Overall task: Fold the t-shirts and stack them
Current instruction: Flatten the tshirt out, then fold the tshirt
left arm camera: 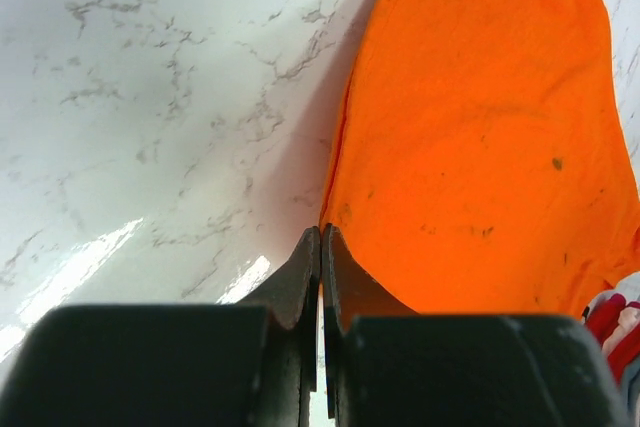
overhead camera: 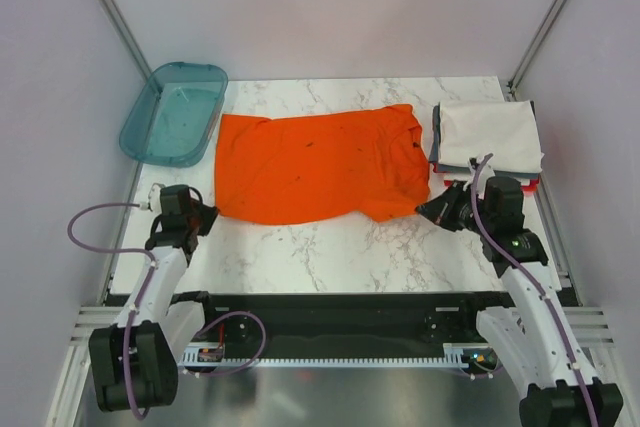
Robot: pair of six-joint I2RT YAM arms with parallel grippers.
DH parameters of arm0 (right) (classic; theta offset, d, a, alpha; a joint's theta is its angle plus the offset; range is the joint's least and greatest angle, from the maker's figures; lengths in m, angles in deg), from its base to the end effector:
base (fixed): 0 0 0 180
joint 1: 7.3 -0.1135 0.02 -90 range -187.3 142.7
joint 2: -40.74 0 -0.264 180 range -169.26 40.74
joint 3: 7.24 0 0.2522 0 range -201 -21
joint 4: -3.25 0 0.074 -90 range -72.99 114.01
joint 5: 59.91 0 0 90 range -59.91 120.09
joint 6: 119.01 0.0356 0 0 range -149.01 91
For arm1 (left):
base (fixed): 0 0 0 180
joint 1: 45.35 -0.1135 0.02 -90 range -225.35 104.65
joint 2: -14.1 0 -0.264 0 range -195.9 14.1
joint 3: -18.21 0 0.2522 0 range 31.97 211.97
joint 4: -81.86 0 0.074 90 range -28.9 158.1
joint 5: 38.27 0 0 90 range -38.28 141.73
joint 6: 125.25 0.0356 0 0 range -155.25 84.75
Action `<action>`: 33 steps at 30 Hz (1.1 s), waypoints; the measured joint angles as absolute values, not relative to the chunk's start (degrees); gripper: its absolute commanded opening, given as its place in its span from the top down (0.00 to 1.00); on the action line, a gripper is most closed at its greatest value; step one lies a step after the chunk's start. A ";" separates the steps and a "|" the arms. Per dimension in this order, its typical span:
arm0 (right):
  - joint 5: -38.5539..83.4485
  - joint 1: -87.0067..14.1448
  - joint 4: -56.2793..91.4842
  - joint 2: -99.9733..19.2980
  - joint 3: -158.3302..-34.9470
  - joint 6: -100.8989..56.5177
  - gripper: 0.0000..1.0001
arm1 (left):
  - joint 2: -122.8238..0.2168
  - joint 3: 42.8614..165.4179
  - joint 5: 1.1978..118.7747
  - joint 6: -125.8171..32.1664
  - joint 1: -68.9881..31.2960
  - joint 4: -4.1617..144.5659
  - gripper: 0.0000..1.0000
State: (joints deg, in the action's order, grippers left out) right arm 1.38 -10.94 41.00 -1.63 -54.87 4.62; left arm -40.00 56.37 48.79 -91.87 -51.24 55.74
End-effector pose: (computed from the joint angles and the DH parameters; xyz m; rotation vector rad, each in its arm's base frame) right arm 0.1634 0.0275 0.2580 0.2679 2.1818 0.9096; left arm 0.1879 0.0212 0.1847 -1.2347 1.9830 -0.3907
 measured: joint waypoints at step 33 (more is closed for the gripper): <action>13.82 -10.94 39.51 -31.13 -77.65 0.69 1.00 | -52.22 68.68 45.77 -96.39 -51.39 49.77 0.98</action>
